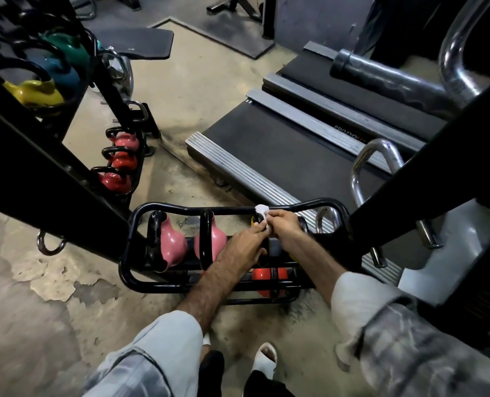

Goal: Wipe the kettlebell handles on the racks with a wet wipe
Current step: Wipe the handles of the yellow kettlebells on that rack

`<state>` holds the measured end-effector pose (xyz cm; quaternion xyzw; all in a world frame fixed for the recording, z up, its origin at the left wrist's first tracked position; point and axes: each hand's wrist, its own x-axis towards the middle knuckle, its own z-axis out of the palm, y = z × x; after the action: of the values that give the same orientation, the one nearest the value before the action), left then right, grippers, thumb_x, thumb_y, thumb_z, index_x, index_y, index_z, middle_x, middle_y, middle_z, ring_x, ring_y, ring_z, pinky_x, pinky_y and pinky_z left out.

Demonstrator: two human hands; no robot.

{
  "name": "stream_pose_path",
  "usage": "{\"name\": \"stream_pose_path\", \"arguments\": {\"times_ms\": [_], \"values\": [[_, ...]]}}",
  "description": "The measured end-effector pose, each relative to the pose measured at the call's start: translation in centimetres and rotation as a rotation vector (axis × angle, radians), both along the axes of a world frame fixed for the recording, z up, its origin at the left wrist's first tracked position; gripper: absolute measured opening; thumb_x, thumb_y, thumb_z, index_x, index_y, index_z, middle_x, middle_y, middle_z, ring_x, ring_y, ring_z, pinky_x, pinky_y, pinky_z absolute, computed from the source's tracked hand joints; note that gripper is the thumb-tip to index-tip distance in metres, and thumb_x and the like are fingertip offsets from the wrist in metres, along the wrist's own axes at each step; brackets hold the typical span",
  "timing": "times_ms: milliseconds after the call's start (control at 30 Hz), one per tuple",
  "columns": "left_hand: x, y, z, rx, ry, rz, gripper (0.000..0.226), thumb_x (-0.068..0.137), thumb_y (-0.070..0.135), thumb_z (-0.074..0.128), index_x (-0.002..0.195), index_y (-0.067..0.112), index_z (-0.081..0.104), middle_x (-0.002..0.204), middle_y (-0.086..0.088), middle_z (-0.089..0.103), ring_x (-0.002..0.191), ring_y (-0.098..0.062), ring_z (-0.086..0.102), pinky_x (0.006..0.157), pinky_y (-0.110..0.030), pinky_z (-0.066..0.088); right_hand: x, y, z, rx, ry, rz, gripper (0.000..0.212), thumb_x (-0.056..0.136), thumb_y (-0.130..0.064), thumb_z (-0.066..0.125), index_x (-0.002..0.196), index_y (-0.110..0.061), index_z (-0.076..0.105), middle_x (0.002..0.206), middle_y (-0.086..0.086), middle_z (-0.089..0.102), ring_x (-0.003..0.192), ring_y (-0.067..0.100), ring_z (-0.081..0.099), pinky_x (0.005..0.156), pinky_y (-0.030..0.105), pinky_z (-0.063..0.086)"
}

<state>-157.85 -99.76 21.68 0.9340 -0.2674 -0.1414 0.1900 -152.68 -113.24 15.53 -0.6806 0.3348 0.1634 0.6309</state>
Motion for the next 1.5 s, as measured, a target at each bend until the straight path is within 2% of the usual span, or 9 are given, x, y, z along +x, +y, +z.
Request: {"name": "stream_pose_path", "arguments": {"times_ms": [133,267,400,500,633,800,1133,1267,1500], "values": [[-0.2,0.0,0.0,-0.009,-0.006,0.006,0.057,0.089,0.016,0.060,0.142,0.017,0.040,0.156,0.006,0.024,0.138,-0.019,0.035,0.106,-0.030,0.036,-1.6,0.0,1.6,0.131,-0.030,-0.042,0.015,0.094,0.003,0.053,0.101,0.002,0.066,0.071,0.008,0.065,0.042,0.001,0.059,0.038,0.013,0.042],[-0.7,-0.1,0.0,0.016,-0.043,-0.015,0.054,0.092,0.016,0.055,0.143,0.014,0.038,0.157,0.001,0.022,0.138,-0.022,0.034,0.106,-0.032,0.036,-0.8,1.0,3.0,0.334,0.058,-0.220,0.028,0.098,0.004,0.044,0.074,-0.004,0.057,0.045,0.005,0.059,0.033,0.009,0.056,0.032,0.015,0.040],[-1.1,-0.1,0.0,0.005,-0.039,-0.008,0.049,0.092,0.016,0.054,0.140,0.015,0.043,0.155,-0.001,0.027,0.136,-0.024,0.038,0.109,-0.038,0.038,-2.0,1.6,2.6,0.617,0.249,-0.136,0.049,0.101,-0.036,0.040,0.066,-0.009,0.061,0.048,-0.002,0.059,0.038,0.012,0.057,0.037,0.014,0.042],[-1.0,-0.1,-0.1,-0.008,-0.033,0.001,0.047,0.091,0.017,0.056,0.137,0.018,0.047,0.153,0.003,0.030,0.135,-0.022,0.039,0.107,-0.039,0.040,-2.4,1.2,2.3,0.647,0.251,-0.183,0.039,0.102,-0.021,0.036,0.074,-0.010,0.061,0.055,0.001,0.062,0.045,0.014,0.061,0.043,0.018,0.048],[-0.7,0.1,-0.6,0.008,-0.023,0.030,0.046,0.091,0.021,0.056,0.136,0.015,0.049,0.154,0.003,0.030,0.136,-0.019,0.037,0.109,-0.033,0.037,-1.7,1.6,2.1,0.655,0.221,-0.242,0.042,0.100,-0.016,0.031,0.082,0.004,0.064,0.065,0.013,0.068,0.060,0.020,0.068,0.083,0.023,0.051],[-0.5,0.0,-0.4,-0.005,-0.040,0.017,0.047,0.090,0.021,0.058,0.136,0.015,0.049,0.152,0.001,0.034,0.134,-0.019,0.041,0.109,-0.030,0.033,-2.6,1.2,2.2,0.630,0.181,-0.221,0.035,0.098,-0.011,0.034,0.077,-0.003,0.062,0.059,0.007,0.066,0.050,0.015,0.064,0.052,0.021,0.052],[-0.7,0.0,-0.9,-0.043,-0.071,0.032,0.048,0.090,0.021,0.060,0.136,0.014,0.049,0.152,0.002,0.034,0.136,-0.017,0.038,0.110,-0.025,0.030,-1.6,1.0,3.9,0.469,0.200,-0.148,0.035,0.099,-0.011,0.036,0.071,-0.005,0.057,0.046,0.003,0.061,0.033,0.010,0.055,0.042,0.016,0.041],[-0.7,0.1,-1.0,-0.112,-0.072,0.066,0.045,0.085,0.019,0.066,0.129,0.016,0.056,0.146,0.004,0.044,0.131,-0.014,0.045,0.109,-0.026,0.035,-2.8,0.7,2.8,0.361,0.084,-0.155,0.020,0.092,-0.005,0.053,0.087,-0.009,0.072,0.084,0.012,0.072,0.061,0.017,0.067,0.051,0.023,0.052],[-0.1,0.6,-1.6,-0.491,0.008,0.357,0.035,0.081,0.004,0.066,0.112,0.017,0.054,0.112,0.000,0.058,0.102,-0.013,0.060,0.087,-0.022,0.050,-6.0,0.1,3.3,-0.457,-0.396,0.189,0.018,0.086,-0.014,0.066,0.101,-0.019,0.074,0.092,-0.008,0.073,0.087,0.004,0.066,0.081,0.012,0.046]]}}
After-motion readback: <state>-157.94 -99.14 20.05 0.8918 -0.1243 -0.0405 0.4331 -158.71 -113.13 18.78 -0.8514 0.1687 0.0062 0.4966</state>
